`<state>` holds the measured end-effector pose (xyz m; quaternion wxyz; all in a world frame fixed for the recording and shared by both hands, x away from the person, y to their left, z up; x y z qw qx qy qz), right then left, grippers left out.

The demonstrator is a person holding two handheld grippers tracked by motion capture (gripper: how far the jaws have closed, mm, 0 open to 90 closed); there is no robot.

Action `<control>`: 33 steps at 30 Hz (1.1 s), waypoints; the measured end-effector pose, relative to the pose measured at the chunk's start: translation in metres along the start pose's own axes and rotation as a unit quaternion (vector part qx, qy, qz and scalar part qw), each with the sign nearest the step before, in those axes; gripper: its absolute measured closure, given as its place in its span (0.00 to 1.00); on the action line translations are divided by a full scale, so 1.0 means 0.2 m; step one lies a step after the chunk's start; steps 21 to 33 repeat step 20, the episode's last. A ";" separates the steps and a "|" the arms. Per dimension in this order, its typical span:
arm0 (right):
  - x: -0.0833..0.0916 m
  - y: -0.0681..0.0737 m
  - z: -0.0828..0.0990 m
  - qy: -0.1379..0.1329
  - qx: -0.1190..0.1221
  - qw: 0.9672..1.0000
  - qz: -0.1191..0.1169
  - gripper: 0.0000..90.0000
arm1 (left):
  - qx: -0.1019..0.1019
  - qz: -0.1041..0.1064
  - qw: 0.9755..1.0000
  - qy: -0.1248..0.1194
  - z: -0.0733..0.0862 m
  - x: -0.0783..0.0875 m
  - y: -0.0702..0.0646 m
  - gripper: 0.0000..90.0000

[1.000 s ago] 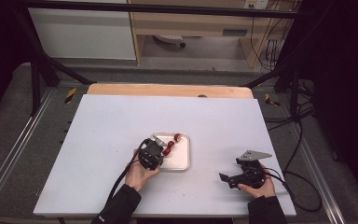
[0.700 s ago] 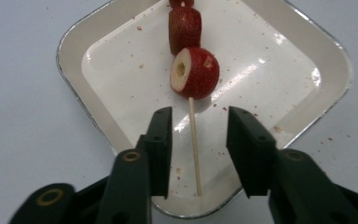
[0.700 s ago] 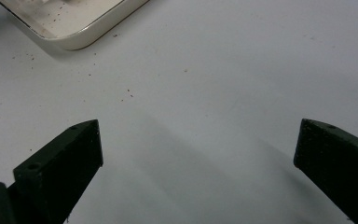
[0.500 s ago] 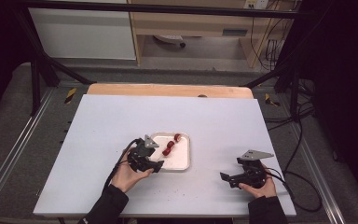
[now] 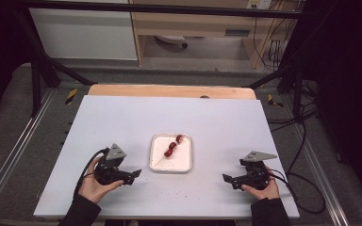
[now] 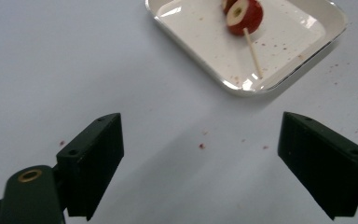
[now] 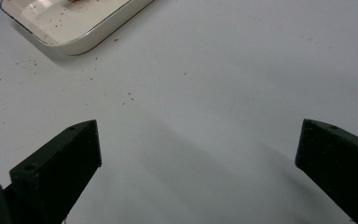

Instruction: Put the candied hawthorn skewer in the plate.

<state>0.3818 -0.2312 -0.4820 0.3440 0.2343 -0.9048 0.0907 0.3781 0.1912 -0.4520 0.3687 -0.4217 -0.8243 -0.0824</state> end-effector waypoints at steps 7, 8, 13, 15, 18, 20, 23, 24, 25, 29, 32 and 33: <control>-0.01 0.00 0.01 0.004 0.004 1.000 0.000 0.01 | 0.017 -0.012 0.999 -0.029 0.16 0.08 0.08 0.14; 0.00 0.01 0.01 0.006 0.004 1.000 -0.001 0.01 | 0.021 -0.010 0.999 -0.032 0.17 0.09 0.08 0.15; 0.00 0.01 0.02 0.008 0.005 1.000 -0.002 0.01 | 0.023 -0.009 0.999 -0.040 0.22 0.11 0.11 0.14; -0.01 0.01 0.02 0.009 0.007 1.000 -0.002 0.01 | 0.023 -0.005 0.999 -0.039 0.23 0.11 0.11 0.14; -0.01 0.01 0.02 0.009 0.011 1.000 -0.001 0.01 | 0.024 -0.003 0.999 -0.037 0.24 0.10 0.11 0.14; -0.01 0.02 0.02 0.009 0.009 1.000 -0.002 0.01 | 0.024 -0.003 0.999 -0.036 0.24 0.10 0.11 0.14; -0.01 0.02 0.02 0.009 0.009 1.000 -0.002 0.01 | 0.024 -0.003 0.999 -0.036 0.24 0.10 0.11 0.14; -0.01 0.02 0.02 0.009 0.009 1.000 -0.002 0.01 | 0.024 -0.003 0.999 -0.036 0.24 0.10 0.11 0.14; -0.01 0.02 0.02 0.009 0.009 1.000 -0.002 0.01 | 0.024 -0.003 0.999 -0.036 0.24 0.10 0.11 0.14; -0.01 0.02 0.02 0.009 0.009 1.000 -0.002 0.01 | 0.024 -0.003 0.999 -0.036 0.24 0.10 0.11 0.14; -0.01 0.02 0.02 0.009 0.009 1.000 -0.002 0.01 | 0.024 -0.003 0.999 -0.036 0.24 0.10 0.11 0.14; -0.01 0.02 0.02 0.009 0.009 1.000 -0.002 0.01 | 0.024 -0.003 0.999 -0.036 0.24 0.10 0.11 0.14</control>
Point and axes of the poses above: each handheld gripper's, and its own axes: x roughly backward along the jaws, z roughly out of its underside, y roughly to its left, the point moved 5 cm from there along -x, roughly forward along the jaws, and after that the axes turned 13 degrees about z, right-handed, at the moved point
